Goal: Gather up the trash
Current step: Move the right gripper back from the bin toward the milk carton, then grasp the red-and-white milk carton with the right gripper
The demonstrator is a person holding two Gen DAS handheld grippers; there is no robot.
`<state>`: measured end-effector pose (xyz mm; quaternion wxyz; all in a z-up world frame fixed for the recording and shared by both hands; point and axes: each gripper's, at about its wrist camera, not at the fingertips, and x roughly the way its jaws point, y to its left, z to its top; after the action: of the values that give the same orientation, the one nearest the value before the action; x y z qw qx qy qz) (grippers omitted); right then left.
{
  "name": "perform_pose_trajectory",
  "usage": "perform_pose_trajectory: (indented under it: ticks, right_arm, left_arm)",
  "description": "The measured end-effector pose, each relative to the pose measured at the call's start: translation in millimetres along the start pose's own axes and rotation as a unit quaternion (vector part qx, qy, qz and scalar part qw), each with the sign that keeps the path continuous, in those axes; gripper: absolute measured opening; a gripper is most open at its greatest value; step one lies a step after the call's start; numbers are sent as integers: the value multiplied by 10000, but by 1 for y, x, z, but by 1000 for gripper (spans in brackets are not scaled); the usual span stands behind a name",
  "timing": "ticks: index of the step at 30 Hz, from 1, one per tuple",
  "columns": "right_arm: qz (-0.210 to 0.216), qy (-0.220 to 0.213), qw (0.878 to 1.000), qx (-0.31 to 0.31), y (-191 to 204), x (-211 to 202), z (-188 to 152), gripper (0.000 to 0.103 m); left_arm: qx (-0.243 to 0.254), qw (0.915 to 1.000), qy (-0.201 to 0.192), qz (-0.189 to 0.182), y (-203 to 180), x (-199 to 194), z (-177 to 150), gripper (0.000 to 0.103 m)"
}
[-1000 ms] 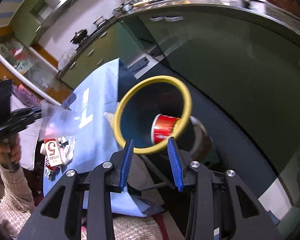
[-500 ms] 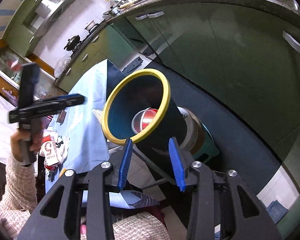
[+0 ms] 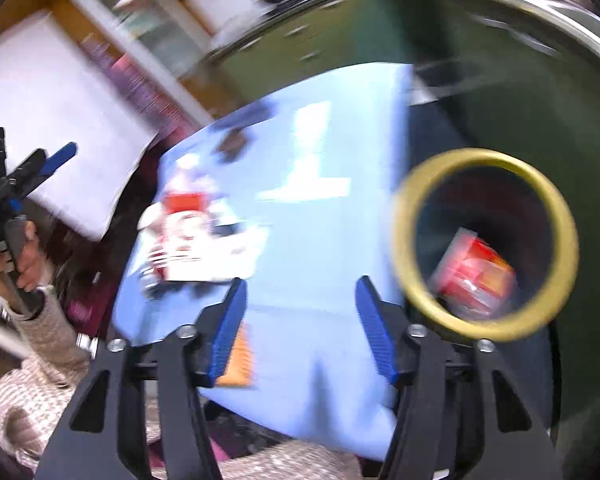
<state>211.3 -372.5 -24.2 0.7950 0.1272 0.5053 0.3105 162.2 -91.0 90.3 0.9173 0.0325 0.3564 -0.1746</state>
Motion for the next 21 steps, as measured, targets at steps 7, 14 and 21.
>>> perform_pose_trajectory:
  ticks: [7, 14, 21]
  right_arm:
    - [609, 907, 9938, -199, 78, 106, 42, 80]
    - [355, 1172, 9924, 106, 85, 159, 52, 83]
    - [262, 1239, 9919, 136, 82, 182, 59, 74]
  left_arm:
    - [-483, 9973, 352, 423, 75, -25, -54, 94]
    - [-623, 9961, 425, 449, 98, -29, -84, 94]
    - [-743, 9954, 510, 333, 110, -22, -101, 94]
